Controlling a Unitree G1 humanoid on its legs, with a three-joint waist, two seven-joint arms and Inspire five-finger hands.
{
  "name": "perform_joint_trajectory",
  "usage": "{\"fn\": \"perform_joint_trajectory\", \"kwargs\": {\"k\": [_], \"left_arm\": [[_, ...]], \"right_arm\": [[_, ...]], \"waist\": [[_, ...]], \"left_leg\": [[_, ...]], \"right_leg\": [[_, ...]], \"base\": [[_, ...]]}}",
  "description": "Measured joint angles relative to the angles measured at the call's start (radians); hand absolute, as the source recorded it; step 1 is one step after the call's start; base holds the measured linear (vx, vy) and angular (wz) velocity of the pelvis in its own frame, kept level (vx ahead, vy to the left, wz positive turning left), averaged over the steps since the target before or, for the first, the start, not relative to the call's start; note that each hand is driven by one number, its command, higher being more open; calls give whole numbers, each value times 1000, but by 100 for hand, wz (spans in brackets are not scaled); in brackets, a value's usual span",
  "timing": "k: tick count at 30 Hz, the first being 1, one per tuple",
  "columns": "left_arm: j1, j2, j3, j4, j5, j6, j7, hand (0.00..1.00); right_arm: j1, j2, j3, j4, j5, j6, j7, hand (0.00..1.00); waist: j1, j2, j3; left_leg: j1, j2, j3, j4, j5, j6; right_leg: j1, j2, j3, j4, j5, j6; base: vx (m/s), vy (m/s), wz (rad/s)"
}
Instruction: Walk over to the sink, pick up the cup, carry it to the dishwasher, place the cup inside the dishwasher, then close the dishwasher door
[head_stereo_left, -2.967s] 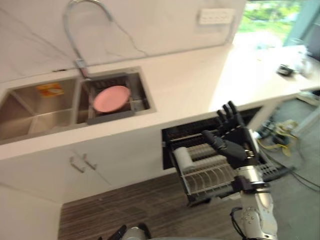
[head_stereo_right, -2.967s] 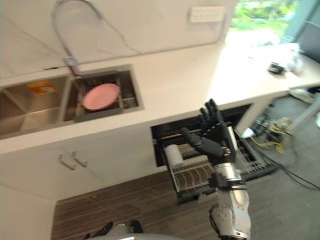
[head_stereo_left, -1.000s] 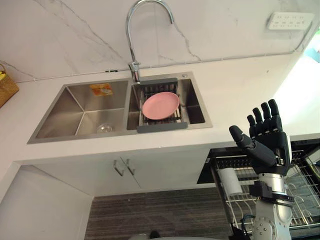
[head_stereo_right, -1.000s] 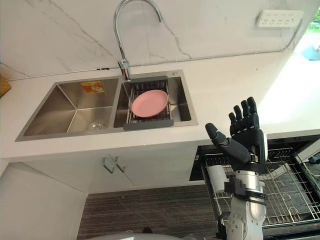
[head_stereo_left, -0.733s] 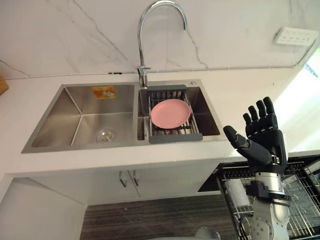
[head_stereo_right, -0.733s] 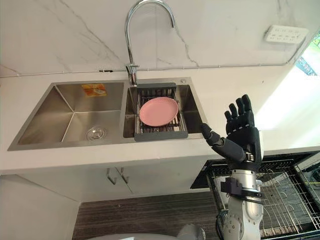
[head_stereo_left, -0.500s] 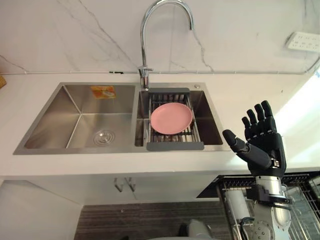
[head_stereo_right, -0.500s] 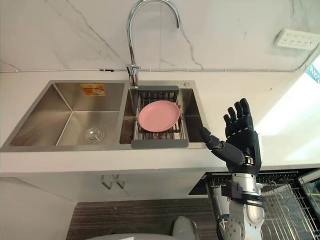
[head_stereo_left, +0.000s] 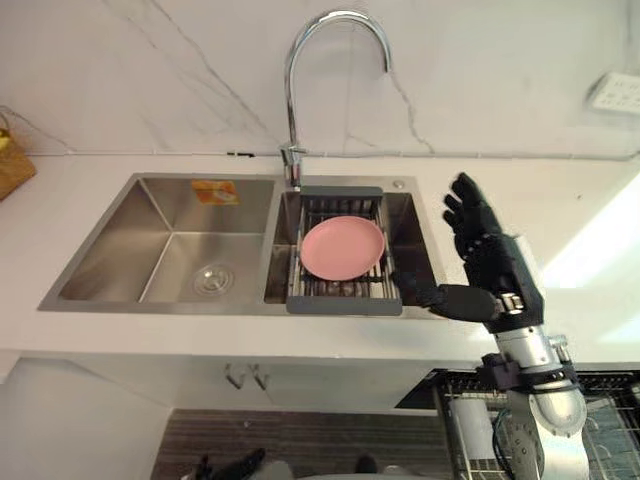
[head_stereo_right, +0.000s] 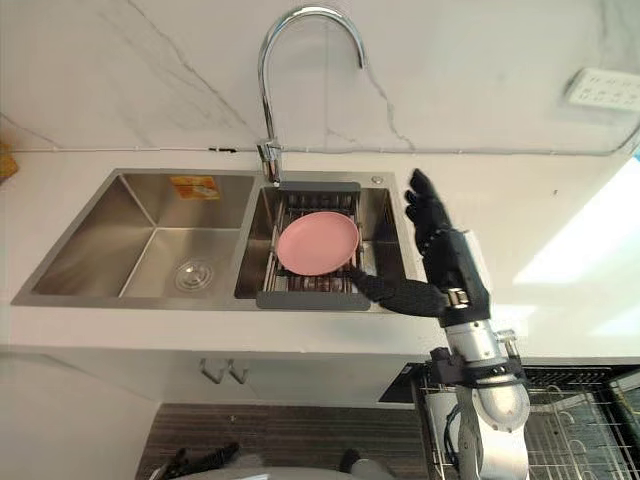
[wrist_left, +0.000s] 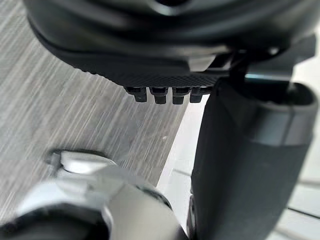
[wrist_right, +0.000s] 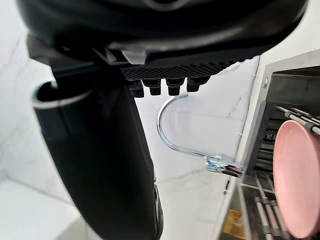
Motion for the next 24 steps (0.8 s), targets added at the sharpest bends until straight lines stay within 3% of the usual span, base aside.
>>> {"fn": "perform_joint_trajectory", "kwargs": {"k": [1, 2, 5, 8, 16, 24], "left_arm": [[1, 2, 0, 0, 5, -3, 6, 100], [2, -2, -1, 5, 13, -2, 7, 100], [-18, 10, -10, 8, 53, 2, 14, 100], [-35, 7, -26, 4, 76, 30, 13, 100], [-57, 18, -50, -7, 94, 123, -2, 100], [-54, 36, -100, 6, 110, 140, -2, 100]], "right_arm": [[-10, -20, 11, 0, -45, 0, -2, 100], [-18, -52, 22, 0, -118, 0, -10, 100], [-22, -60, 36, -21, -269, 0, -14, 100], [-50, -85, 35, -26, -386, 1, -15, 100], [-121, -129, 36, -103, -660, -3, -19, 100], [-148, -161, 79, -46, -895, -15, -3, 100]], "waist": [[1, 5, 0], [10, 21, -7], [1, -9, -11], [-7, -9, -11], [-10, -16, -18], [-9, -19, -45]], "left_leg": [[-6, 8, -20, -60, 32, -8], [7, 16, -22, -109, 153, -7], [52, -35, -1, -210, 195, 22], [103, -71, -6, -281, 212, 37], [137, -94, -32, -332, 217, 45], [135, -99, -44, -354, 231, 54]], "right_leg": [[0, 4, 9, -4, 4, 7], [7, 13, 33, -13, 9, 24], [18, -31, 44, -42, 41, 62], [45, -57, 29, -53, 45, 76], [72, -72, 5, -59, 31, 96], [72, -70, -7, -69, 31, 96]], "base": [[84, 145, -46], [107, 148, -47], [178, 147, -14], [125, 106, 12], [42, 22, 11], [-14, -17, 5]]}}
